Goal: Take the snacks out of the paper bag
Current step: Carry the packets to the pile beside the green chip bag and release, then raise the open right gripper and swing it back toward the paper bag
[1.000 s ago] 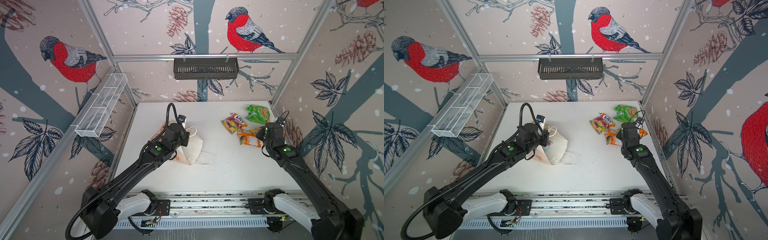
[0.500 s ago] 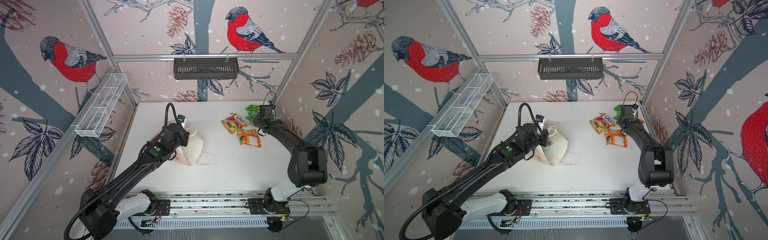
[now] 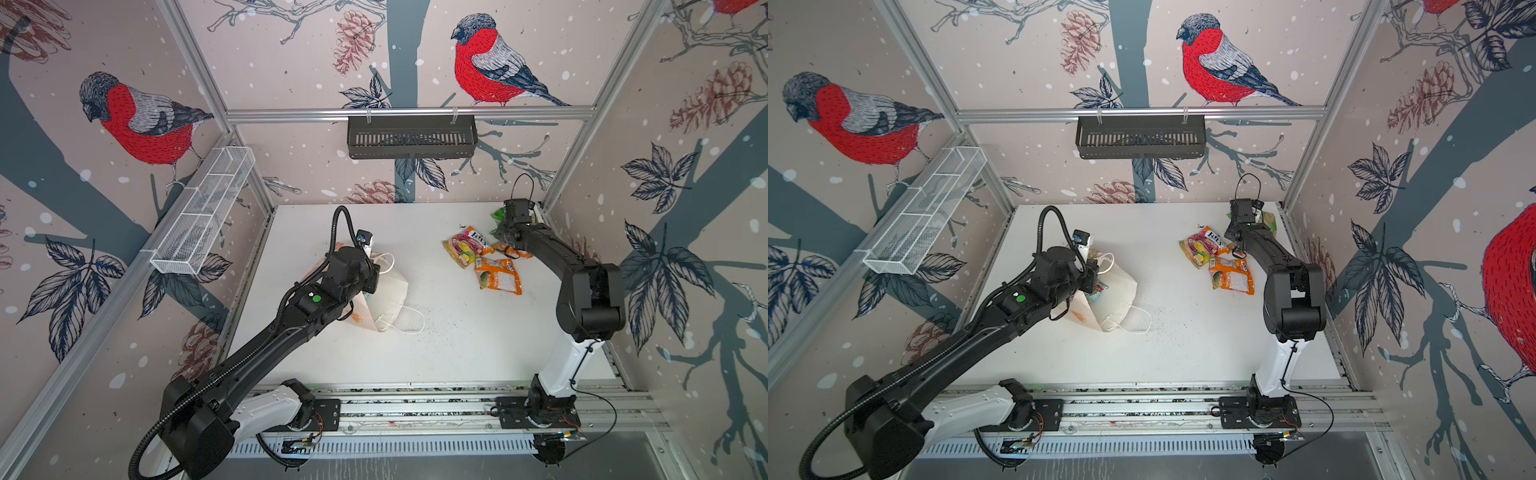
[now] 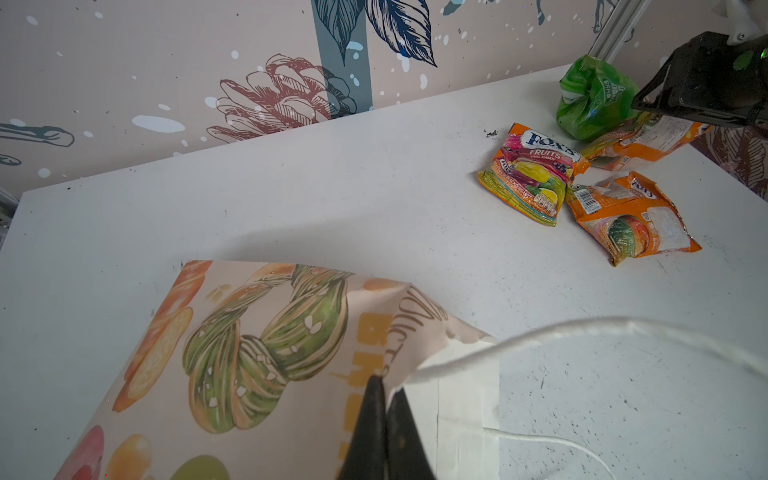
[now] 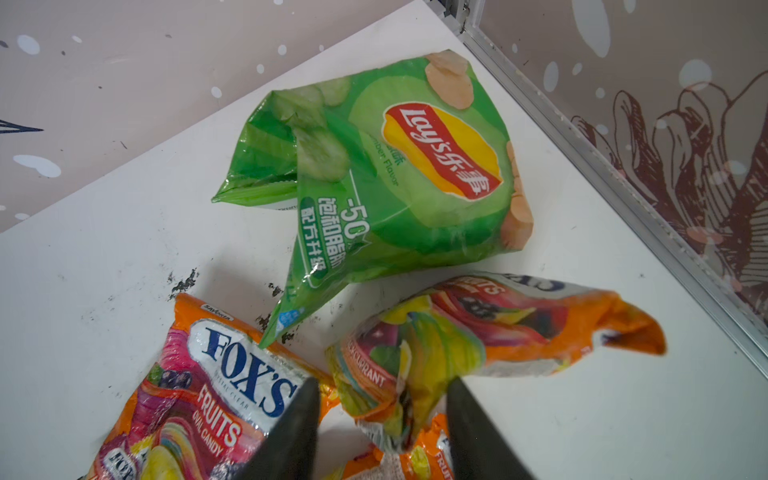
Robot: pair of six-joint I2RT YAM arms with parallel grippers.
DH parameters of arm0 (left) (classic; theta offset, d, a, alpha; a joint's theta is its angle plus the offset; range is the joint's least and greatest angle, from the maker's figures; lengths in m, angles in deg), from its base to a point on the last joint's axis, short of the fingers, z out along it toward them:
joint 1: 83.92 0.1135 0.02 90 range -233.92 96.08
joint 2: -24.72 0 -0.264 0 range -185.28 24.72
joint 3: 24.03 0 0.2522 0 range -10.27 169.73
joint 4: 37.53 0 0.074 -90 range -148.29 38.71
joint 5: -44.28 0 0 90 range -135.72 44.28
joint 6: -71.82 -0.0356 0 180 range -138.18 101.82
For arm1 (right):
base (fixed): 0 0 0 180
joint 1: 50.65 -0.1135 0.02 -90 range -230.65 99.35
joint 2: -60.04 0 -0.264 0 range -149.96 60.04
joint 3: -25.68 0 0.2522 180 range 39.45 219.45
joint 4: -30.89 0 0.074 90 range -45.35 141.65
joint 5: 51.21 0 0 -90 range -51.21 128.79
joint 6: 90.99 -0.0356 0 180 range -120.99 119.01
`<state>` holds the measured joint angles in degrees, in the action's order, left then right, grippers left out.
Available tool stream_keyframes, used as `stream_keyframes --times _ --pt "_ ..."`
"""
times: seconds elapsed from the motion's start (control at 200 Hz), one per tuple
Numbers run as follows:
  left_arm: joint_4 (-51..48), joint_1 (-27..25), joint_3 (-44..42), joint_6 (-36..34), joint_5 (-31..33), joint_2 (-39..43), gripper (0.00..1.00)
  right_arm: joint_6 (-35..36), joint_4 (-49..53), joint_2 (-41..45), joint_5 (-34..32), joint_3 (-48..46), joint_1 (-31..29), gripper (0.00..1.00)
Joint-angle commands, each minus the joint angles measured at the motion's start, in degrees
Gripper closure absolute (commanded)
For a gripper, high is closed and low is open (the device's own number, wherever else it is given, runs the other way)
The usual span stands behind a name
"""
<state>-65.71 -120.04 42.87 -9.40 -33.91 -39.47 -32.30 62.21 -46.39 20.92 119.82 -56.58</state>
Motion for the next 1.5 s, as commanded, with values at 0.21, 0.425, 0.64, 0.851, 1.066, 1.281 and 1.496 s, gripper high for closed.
stream_keyframes --times 0.21,0.425,0.64,0.851,1.066,1.281,1.496 --pt "0.75 0.08 0.29 0.01 -0.76 0.32 1.0 0.03 -3.1 11.47 0.9 -5.28 -3.64 0.07" --pt "1.09 0.1 0.11 -0.09 -0.1 2.09 1.0 0.99 -0.3 16.14 -4.97 -7.4 -8.27 0.0" --pt "1.06 0.09 0.19 0.01 -0.91 2.56 1.0 1.78 -3.6 23.52 -0.06 -13.0 -10.92 0.0" --pt "1.11 0.13 -0.05 -0.07 -0.68 3.27 1.0 -3.44 -16.58 37.27 9.96 -26.33 -9.63 0.0" --pt "1.19 0.08 0.01 0.02 -1.26 3.3 1.0 -5.9 -14.67 43.88 9.95 -31.17 -9.21 0.0" --pt "1.23 0.08 0.03 0.01 -1.26 2.77 1.0 -4.77 -18.38 50.1 16.63 -37.37 -9.9 0.0" --pt "1.54 0.08 -0.15 -0.34 -0.71 2.49 1.0 -4.15 -22.83 54.67 20.82 -41.27 -13.96 0.0"
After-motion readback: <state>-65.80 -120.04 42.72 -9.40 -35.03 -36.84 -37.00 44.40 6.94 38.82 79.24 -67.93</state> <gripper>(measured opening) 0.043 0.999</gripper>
